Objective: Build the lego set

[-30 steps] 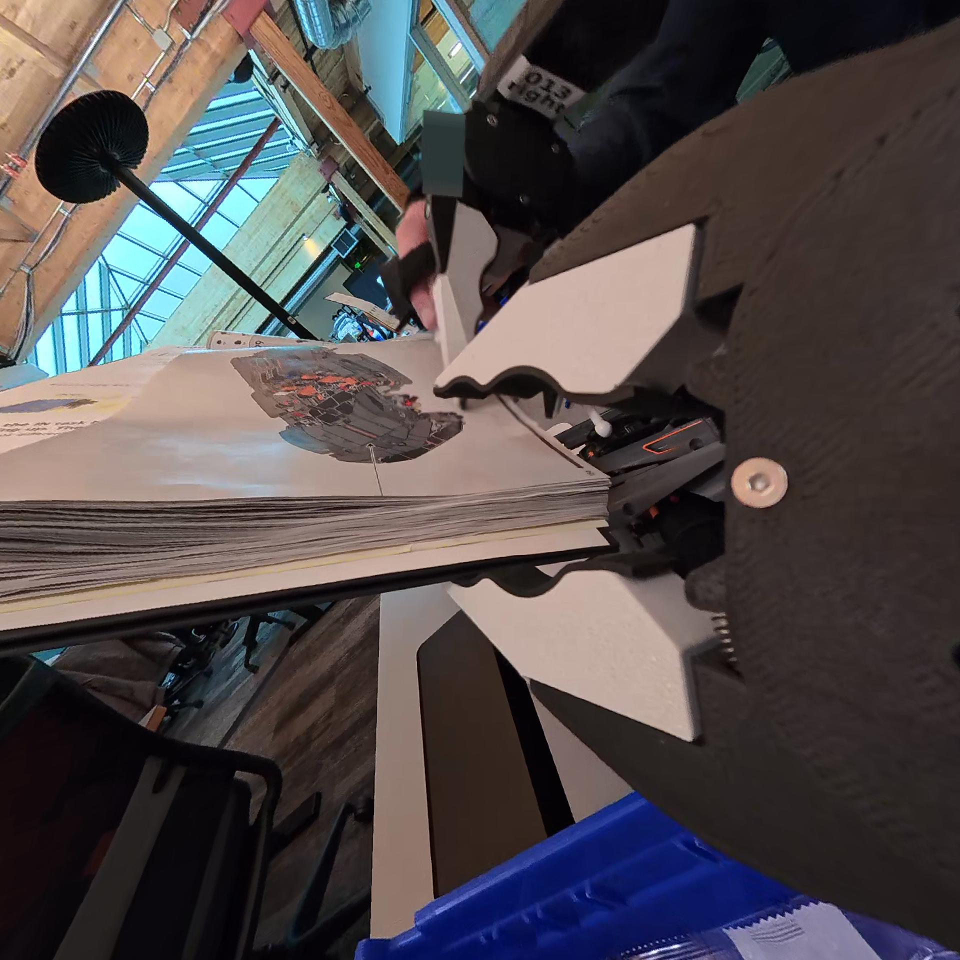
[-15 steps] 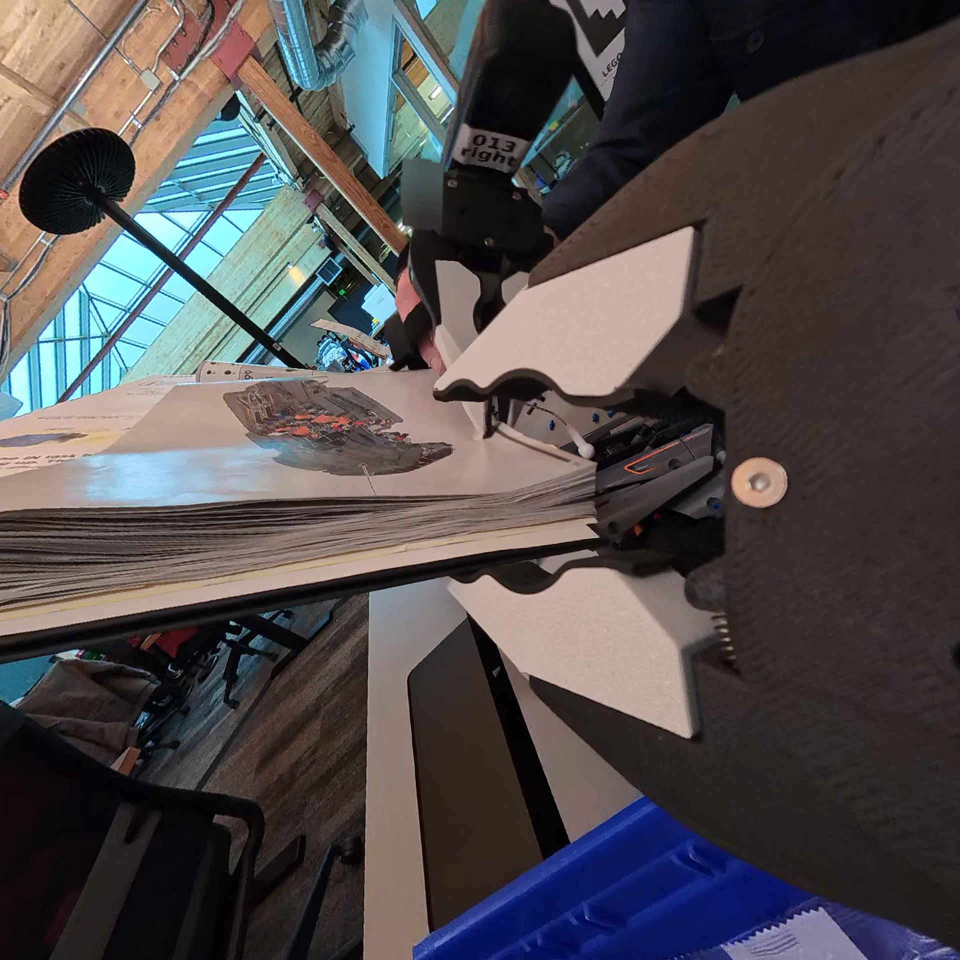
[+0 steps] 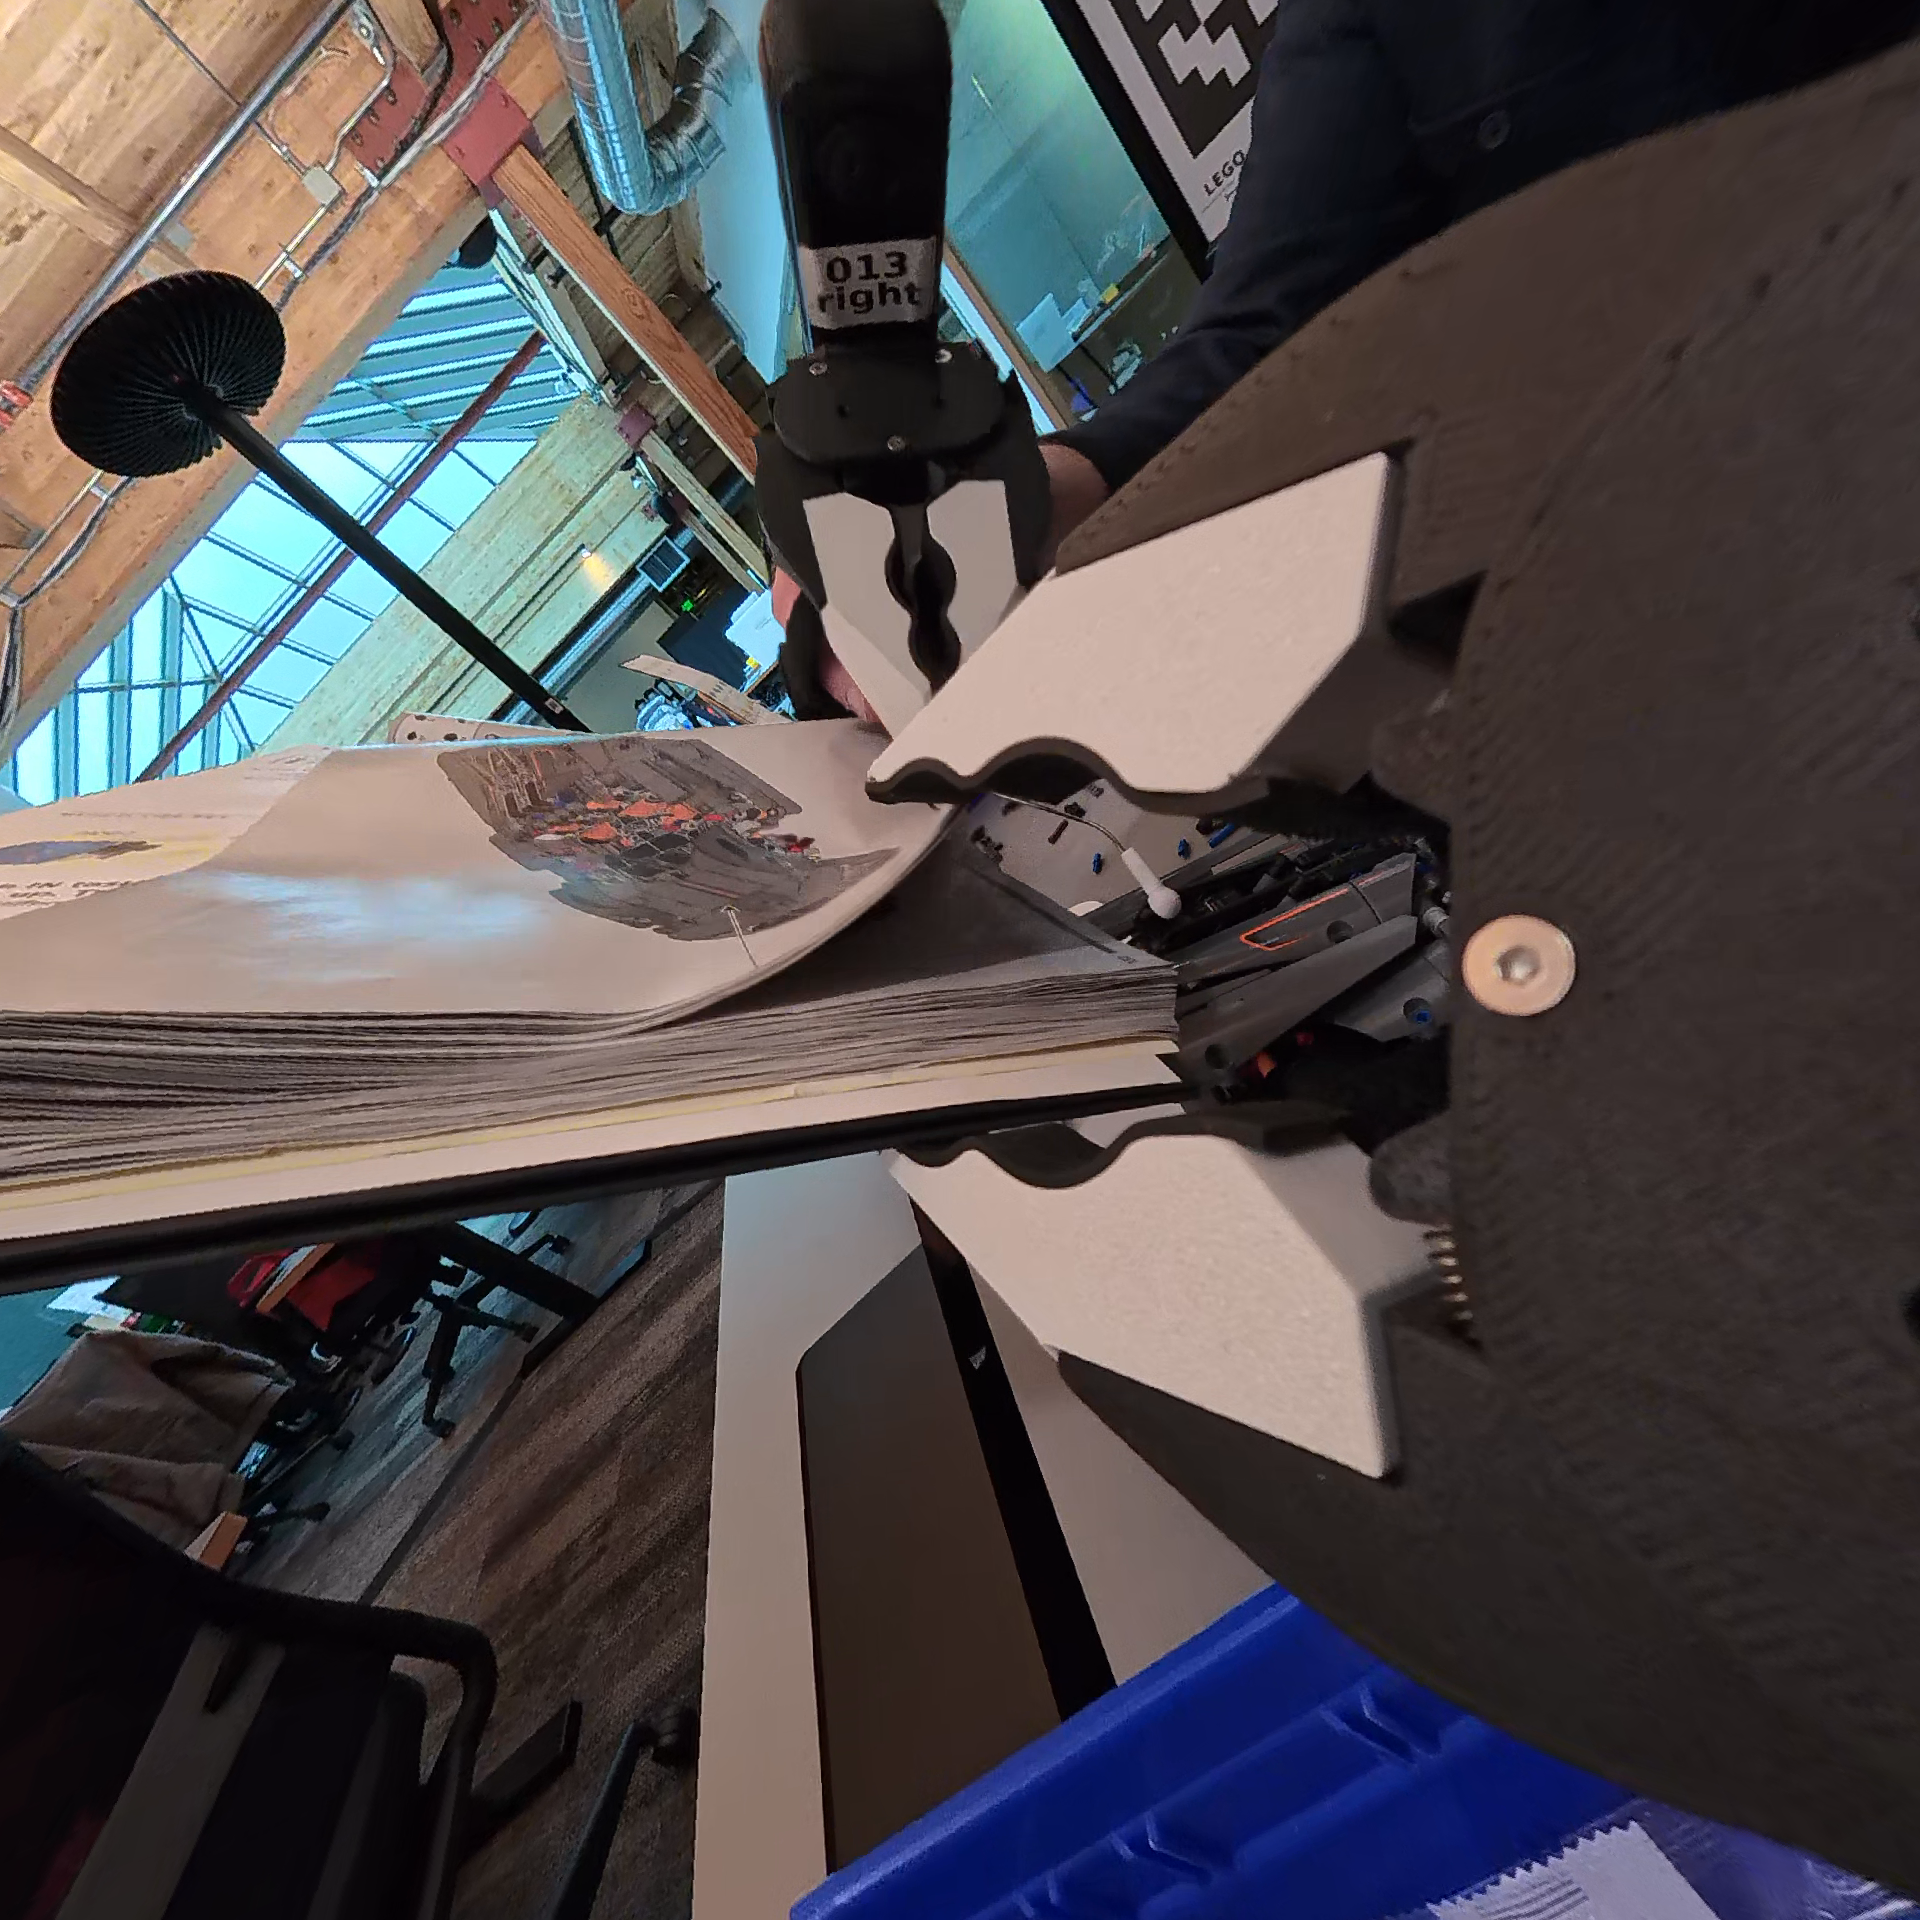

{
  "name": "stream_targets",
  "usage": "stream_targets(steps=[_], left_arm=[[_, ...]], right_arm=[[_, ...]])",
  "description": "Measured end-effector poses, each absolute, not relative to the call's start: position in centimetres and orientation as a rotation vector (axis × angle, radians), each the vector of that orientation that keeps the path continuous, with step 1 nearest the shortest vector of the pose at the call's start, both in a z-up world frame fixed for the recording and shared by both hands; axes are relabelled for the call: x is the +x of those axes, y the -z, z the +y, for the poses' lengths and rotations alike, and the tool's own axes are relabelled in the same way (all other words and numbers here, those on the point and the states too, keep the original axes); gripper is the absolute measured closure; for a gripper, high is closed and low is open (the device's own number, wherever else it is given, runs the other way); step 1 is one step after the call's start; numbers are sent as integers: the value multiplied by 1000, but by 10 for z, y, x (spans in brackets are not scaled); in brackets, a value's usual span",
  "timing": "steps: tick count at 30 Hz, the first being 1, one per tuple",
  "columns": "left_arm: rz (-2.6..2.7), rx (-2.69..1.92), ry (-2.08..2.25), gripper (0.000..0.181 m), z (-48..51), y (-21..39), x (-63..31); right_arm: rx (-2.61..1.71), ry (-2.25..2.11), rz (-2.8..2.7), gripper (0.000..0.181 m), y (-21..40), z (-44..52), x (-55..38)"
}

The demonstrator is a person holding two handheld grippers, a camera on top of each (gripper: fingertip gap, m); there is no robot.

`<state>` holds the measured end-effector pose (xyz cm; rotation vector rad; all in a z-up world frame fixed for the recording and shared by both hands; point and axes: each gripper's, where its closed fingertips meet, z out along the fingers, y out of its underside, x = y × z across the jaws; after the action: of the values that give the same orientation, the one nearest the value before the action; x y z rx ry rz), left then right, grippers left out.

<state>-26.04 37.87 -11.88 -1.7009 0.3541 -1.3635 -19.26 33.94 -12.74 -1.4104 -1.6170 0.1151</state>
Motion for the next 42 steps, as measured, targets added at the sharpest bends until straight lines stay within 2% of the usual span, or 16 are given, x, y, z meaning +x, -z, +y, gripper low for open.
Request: stream_targets(steps=[7,12,22,32,42], left_arm=[[318,-1659,1396,114,379,111,-268],[268,-1642,1382,115,383,108,-280],[290,-1673,1296,111,384,108,-279],[273,-1676,1288,113,384,109,-279],[279,-1700,1278,115,386,115,-276]], right_arm=[[-1439,-264,-1426,181,99,336,-178],[-1396,-319,-1325,181,79,329,-166],[-1311,-290,-975,181,22,325,-77],[-1362,-271,-651,181,24,328,43],[-1517,-300,-399,181,72,351,119]])
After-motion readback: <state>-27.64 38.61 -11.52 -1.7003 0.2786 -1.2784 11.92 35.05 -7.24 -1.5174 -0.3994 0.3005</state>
